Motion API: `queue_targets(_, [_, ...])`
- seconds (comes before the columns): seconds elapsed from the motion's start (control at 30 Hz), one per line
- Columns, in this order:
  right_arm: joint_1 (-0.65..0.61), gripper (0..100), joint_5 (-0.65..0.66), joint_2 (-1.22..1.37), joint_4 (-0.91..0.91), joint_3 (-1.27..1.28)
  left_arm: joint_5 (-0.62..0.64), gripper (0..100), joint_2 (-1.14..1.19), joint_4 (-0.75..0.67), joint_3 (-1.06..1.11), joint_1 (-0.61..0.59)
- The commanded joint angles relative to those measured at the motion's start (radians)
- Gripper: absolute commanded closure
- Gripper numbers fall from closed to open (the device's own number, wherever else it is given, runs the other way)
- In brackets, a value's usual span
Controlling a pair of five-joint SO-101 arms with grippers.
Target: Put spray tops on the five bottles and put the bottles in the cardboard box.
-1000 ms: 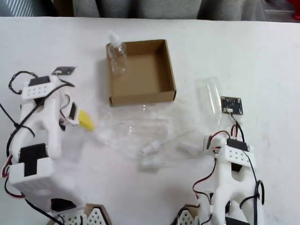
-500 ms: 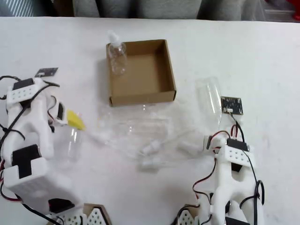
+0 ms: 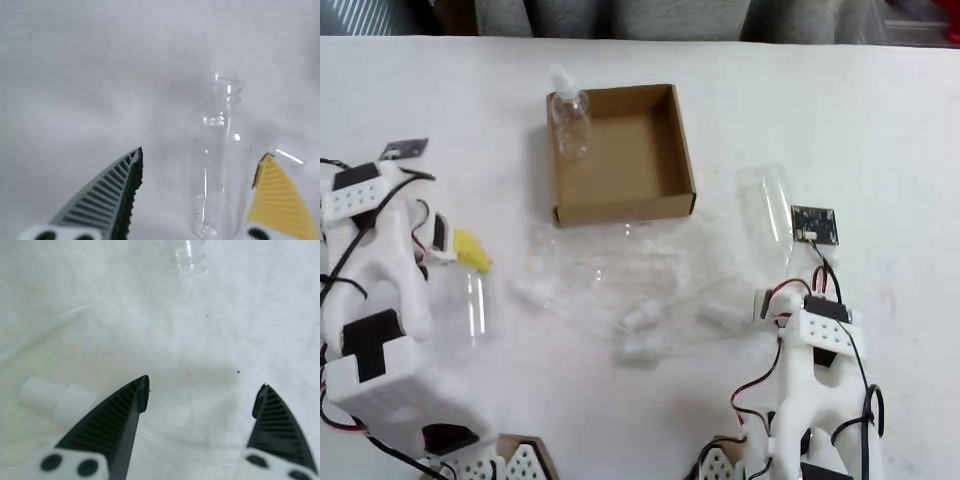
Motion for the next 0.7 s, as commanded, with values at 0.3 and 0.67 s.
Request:
queue_targets(0.3, [-0.005, 69.8, 0.012, -0.016, -0.018, -0.008, 0.089, 65, -0.004, -0.026, -0.034, 0.128])
queue_targets(0.67, [-0.005, 69.8, 0.012, -0.016, -0.031, -0.008, 0.144, 65, -0.002, -0.054, -0.029, 0.162])
